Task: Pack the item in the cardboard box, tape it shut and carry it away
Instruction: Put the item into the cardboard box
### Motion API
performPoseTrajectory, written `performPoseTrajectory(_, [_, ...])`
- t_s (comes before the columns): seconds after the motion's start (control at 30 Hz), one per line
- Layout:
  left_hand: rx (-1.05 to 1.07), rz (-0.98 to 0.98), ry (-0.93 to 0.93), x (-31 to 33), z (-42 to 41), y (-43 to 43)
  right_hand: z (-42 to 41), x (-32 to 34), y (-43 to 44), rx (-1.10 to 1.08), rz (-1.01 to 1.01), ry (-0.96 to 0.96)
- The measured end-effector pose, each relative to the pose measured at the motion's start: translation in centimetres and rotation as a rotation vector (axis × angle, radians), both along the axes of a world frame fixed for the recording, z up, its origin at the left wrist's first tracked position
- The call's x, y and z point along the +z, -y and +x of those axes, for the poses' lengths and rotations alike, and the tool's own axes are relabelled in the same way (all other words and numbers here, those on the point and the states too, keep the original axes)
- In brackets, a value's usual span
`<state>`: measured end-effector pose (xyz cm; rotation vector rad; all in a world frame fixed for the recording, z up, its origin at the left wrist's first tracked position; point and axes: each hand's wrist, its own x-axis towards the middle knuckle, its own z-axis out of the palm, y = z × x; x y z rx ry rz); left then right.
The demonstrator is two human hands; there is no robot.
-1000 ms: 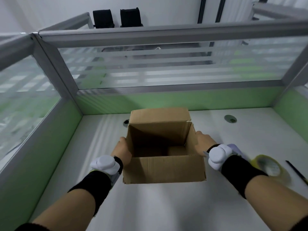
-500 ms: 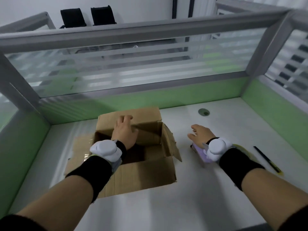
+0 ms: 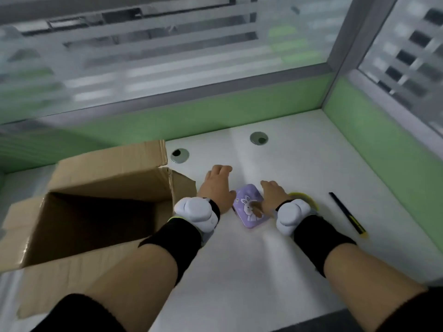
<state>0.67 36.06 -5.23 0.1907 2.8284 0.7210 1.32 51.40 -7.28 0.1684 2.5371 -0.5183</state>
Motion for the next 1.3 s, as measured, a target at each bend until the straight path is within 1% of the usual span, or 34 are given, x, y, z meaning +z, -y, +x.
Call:
performPoseTrajectory(0.2, [0.08, -0.061, 0.131, -3.7, 0.3, -0.9, 0.1, -2.6, 0.3, 0.024, -0.045, 0.018])
performPoseTrajectory(0.3, [0.116, -0.063, 0.157, -4.6, 0.3, -0.4, 0.2, -3.6, 0.9, -0.004, -0.069, 0.004])
performPoseTrajectory(0.43, [0.134, -0.069, 0.186, -5.3, 0.3, 0.0, -0.2, -4.1, 1.6, -0.042, -0.12, 0.049])
performPoseTrajectory(0.53, [0.134, -0.07, 0.208, -5.6, 0.4, 0.2, -0.4, -4.5, 2.0, -0.08, -0.115, 0.055])
performPoseTrajectory(0.7, [0.102, -0.063, 0.172, -4.6, 0.0, 0.1, -0.5, -3.7, 2.0, -0.075, -0.041, 0.005])
performPoseTrajectory(0.87, [0.056, -0.027, 0.112, -2.0, -0.6, -0.1, -0.6, -1.1, 1.6, -0.135, -0.051, -0.025])
performPoseTrajectory(1.03, [0.022, 0.035, 0.011, 2.1, -1.3, 0.7, -1.5, 3.7, 1.4, -0.155, -0.044, -0.141])
performPoseTrajectory(1.13, [0.02, 0.056, -0.063, 4.9, -1.7, 2.5, -2.3, 7.0, 1.9, -0.135, -0.066, -0.224])
performPoseTrajectory(1.3, [0.054, 0.045, -0.129, 8.4, -1.4, 7.8, -3.1, 11.8, 5.1, -0.078, -0.09, -0.324])
